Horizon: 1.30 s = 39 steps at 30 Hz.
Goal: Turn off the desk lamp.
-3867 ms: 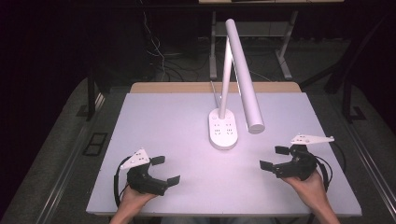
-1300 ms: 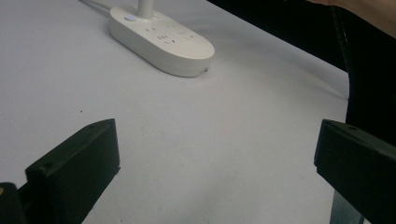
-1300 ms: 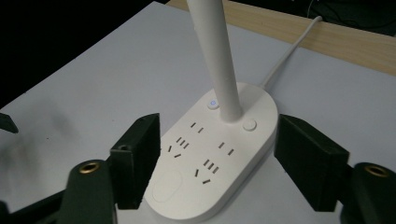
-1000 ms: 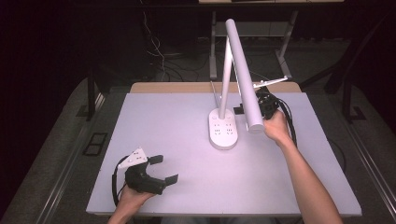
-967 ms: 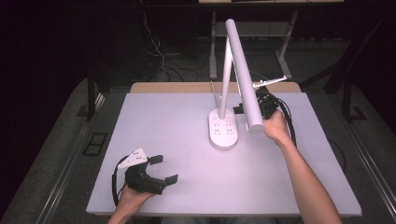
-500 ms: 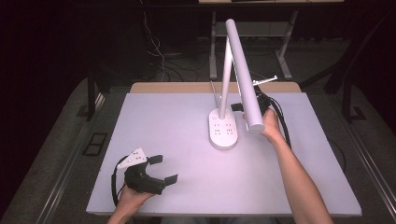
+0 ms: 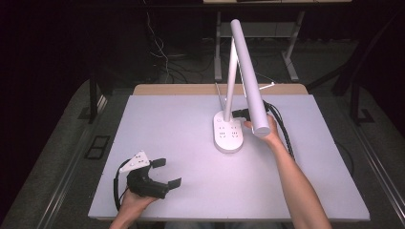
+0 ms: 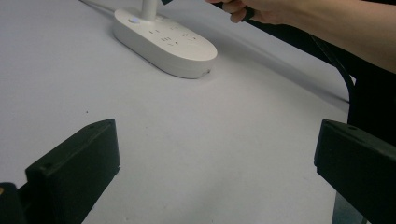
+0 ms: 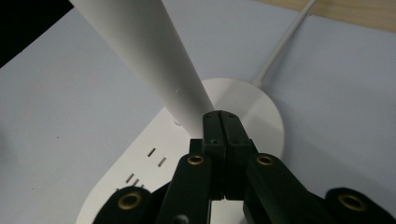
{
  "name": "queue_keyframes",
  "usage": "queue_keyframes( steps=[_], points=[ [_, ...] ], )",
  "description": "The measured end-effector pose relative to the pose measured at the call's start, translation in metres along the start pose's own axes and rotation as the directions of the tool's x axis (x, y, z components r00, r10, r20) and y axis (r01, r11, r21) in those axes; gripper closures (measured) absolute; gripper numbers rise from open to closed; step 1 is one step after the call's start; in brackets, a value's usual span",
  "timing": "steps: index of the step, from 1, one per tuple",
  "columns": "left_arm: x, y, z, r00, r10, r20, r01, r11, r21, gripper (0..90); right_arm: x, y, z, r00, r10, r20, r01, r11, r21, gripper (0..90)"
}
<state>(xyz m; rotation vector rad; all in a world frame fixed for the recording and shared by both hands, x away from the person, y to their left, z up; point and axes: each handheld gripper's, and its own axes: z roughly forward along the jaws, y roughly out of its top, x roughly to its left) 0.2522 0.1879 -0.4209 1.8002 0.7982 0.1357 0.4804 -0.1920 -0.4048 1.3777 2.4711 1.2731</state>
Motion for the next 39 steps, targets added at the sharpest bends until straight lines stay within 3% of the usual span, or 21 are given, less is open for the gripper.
queue_keyframes(
  steps=[7,12,16,17,24,39],
  points=[
    [0.001,0.0,-0.001,1.0,0.0,-0.002,0.0,1.0,-0.003,0.0,-0.005,-0.006,0.017,0.9993,0.004,0.037,-0.006,0.999,0.032,90.0],
    [0.0,0.0,-0.001,1.0,-0.003,-0.006,0.003,1.0,-0.004,0.0,-0.011,-0.009,0.017,0.9982,0.06,-0.004,-0.06,0.998,0.01,90.0],
    [0.0,0.0,0.0,1.0,0.0,-0.006,0.0,1.0,-0.001,0.0,-0.009,-0.011,0.021,0.9988,0.048,0.001,-0.048,0.999,-0.01,90.0],
    [-0.001,0.0,0.0,1.0,0.001,-0.006,-0.001,1.0,0.0,0.0,-0.008,-0.011,0.023,0.9979,0.065,0.004,-0.065,0.998,-0.017,90.0],
    [0.001,0.0,-0.001,1.0,-0.006,-0.005,0.006,1.0,-0.005,0.0,-0.005,-0.009,0.021,0.9986,0.044,0.032,-0.043,0.999,-0.006,90.0],
    [-0.002,-0.001,0.0,1.0,0.002,0.001,-0.002,1.0,-0.001,0.0,-0.009,-0.012,0.016,0.9972,0.067,0.033,-0.067,0.998,-0.014,90.0]
  ],
)
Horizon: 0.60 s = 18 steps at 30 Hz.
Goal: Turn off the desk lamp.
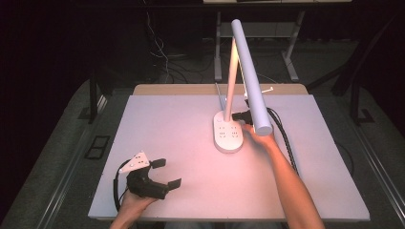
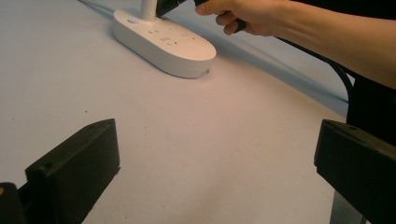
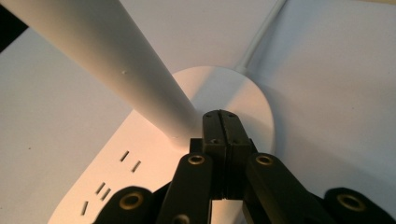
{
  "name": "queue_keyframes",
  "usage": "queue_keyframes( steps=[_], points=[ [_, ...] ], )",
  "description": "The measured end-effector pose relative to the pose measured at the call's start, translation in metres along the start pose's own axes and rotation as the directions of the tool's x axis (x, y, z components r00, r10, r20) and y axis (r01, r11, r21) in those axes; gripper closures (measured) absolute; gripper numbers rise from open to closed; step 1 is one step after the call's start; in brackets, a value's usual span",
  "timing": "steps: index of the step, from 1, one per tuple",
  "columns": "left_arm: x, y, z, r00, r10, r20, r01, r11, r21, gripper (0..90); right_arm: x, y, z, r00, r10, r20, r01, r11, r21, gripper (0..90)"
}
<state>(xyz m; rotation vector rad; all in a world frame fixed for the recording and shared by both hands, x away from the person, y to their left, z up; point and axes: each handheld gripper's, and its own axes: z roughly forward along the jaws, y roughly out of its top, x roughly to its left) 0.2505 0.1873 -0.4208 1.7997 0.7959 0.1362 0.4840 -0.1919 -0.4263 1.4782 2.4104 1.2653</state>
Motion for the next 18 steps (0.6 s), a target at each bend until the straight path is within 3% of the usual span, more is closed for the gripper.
queue_keyframes(
  steps=[7,14,18],
  points=[
    [0.0006,0.0001,0.0003,1.0,0.001,0.0,-0.001,1.0,0.003,0.0,-0.002,-0.0038,0.0007,0.9998,0.01,-0.015,-0.01,1.0,-0.019,90.0],
    [0.0018,0.0002,-0.0001,1.0,0.0,-0.003,0.0,1.0,0.003,0.0,0.0012,-0.0016,0.0003,0.9998,-0.016,0.01,0.016,1.0,-0.021,90.0],
    [0.0017,0.0003,0.0003,1.0,0.001,-0.002,-0.001,1.0,0.004,0.0,-0.0001,-0.0011,-0.0007,0.9999,-0.008,0.011,0.008,1.0,-0.016,90.0]
  ],
)
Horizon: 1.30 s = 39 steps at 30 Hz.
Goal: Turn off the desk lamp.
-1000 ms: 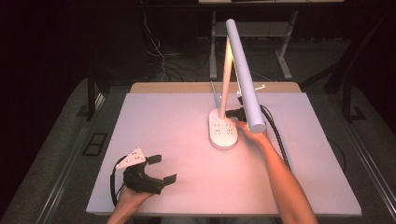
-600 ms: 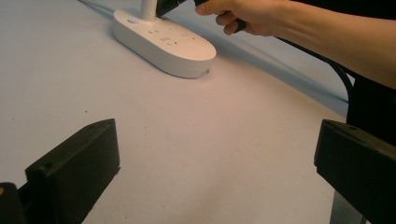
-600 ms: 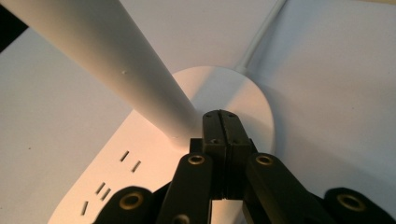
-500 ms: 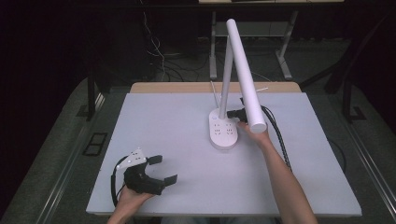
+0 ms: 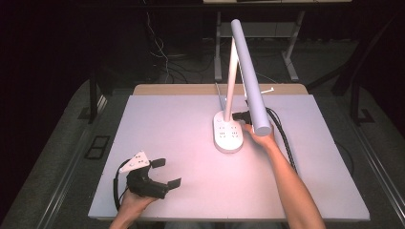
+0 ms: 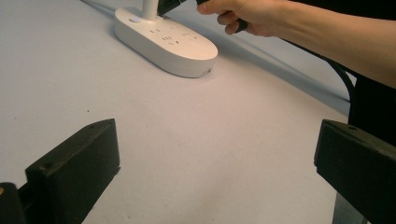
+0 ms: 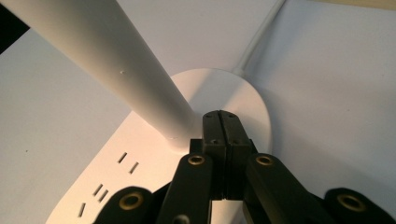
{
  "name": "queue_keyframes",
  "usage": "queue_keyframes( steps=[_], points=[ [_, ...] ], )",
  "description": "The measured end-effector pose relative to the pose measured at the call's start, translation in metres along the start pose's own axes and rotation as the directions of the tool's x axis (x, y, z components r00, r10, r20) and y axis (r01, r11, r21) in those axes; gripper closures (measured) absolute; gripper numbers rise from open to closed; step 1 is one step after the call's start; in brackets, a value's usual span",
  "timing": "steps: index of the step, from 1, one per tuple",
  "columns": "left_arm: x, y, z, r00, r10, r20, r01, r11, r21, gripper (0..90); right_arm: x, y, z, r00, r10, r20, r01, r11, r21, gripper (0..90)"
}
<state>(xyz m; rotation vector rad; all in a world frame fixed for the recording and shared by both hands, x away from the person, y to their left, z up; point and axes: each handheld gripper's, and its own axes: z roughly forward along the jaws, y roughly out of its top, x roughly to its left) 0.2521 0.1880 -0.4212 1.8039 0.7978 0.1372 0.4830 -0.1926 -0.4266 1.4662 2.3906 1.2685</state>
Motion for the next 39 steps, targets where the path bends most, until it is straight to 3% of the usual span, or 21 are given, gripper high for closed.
queue_keyframes(
  steps=[5,21,28,39],
  points=[
    [-0.0006,0.0,0.0005,1.0,0.004,0.002,-0.004,1.0,0.002,0.0,0.0,-0.0009,0.0004,0.9999,-0.002,-0.014,0.002,1.0,0.001,90.0],
    [-0.0013,0.0002,0.0002,1.0,0.008,0.003,-0.008,1.0,0.0,0.0,0.0044,-0.0021,0.0015,0.9996,-0.021,0.016,0.021,1.0,0.001,90.0],
    [0.0004,0.0004,-0.0001,1.0,0.002,0.0,-0.002,1.0,0.001,0.0,0.0014,-0.0028,0.0008,1.0,-0.001,-0.008,0.001,1.0,-0.014,90.0],
    [0.0003,0.0003,-0.0002,1.0,0.001,0.0,-0.001,1.0,0.0,0.0,0.0017,-0.0014,-0.0048,1.0,0.005,-0.003,-0.006,1.0,-0.016,90.0]
  ],
)
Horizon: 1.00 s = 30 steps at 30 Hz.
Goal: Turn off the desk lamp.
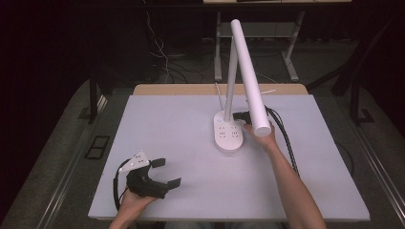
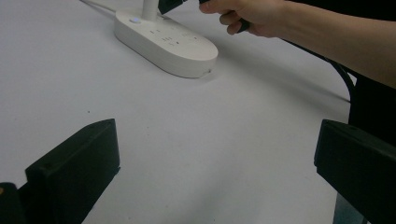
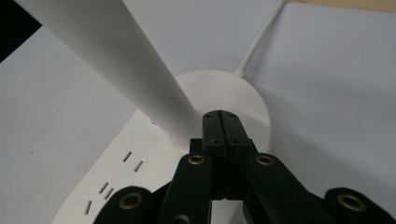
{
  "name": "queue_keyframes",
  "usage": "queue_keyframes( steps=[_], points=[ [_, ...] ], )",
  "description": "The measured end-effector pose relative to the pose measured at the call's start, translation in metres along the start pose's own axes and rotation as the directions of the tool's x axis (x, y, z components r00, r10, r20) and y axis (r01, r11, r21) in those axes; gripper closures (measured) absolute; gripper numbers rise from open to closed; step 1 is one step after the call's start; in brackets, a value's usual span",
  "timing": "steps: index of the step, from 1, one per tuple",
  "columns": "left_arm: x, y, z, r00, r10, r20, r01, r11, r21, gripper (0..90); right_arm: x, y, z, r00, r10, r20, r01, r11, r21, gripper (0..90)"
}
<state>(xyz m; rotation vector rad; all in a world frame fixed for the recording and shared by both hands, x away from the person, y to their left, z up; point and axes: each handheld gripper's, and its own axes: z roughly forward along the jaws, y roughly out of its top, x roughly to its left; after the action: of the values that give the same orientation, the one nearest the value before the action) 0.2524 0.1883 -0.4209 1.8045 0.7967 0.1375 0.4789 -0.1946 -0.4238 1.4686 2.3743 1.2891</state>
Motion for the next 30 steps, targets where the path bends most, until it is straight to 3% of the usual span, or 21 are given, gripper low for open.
queue_keyframes(
  steps=[20,21,26,27,28,29,30],
  points=[
    [-0.002,0.0,0.002,1.0,-0.001,0.005,0.001,1.0,0.001,0.0,0.002,0.003,-0.045,0.9997,-0.024,0.007,0.024,0.999,-0.041,89.8],
    [-0.003,0.0,0.003,1.0,0.001,0.007,-0.001,1.0,0.001,0.0,0.002,0.001,-0.049,0.9995,-0.028,0.012,0.029,0.999,-0.045,82.9],
    [-0.004,0.0,0.004,0.9999,0.003,0.01,-0.003,1.0,0.004,0.0,0.001,-0.004,-0.061,0.9998,-0.017,-0.002,0.017,0.998,-0.059,76.2],
    [-0.004,0.0,0.004,0.9999,0.002,0.011,-0.002,1.0,0.002,0.0,0.002,-0.007,-0.066,0.9998,-0.017,-0.012,0.016,0.997,-0.075,68.8],
    [-0.004,0.0,0.004,0.9999,0.002,0.011,-0.002,1.0,0.002,0.0,0.002,-0.007,-0.066,0.9998,-0.017,-0.012,0.016,0.997,-0.075,68.8],
    [-0.004,0.0,0.003,0.9999,0.001,0.01,-0.001,1.0,0.001,0.0,0.004,-0.01,-0.072,0.9997,-0.019,-0.012,0.018,0.996,-0.087,60.6],
    [-0.004,0.0,0.003,0.9999,0.001,0.01,-0.001,1.0,0.001,0.0,0.004,-0.01,-0.072,0.9997,-0.019,-0.012,0.018,0.996,-0.087,60.6]
  ],
)
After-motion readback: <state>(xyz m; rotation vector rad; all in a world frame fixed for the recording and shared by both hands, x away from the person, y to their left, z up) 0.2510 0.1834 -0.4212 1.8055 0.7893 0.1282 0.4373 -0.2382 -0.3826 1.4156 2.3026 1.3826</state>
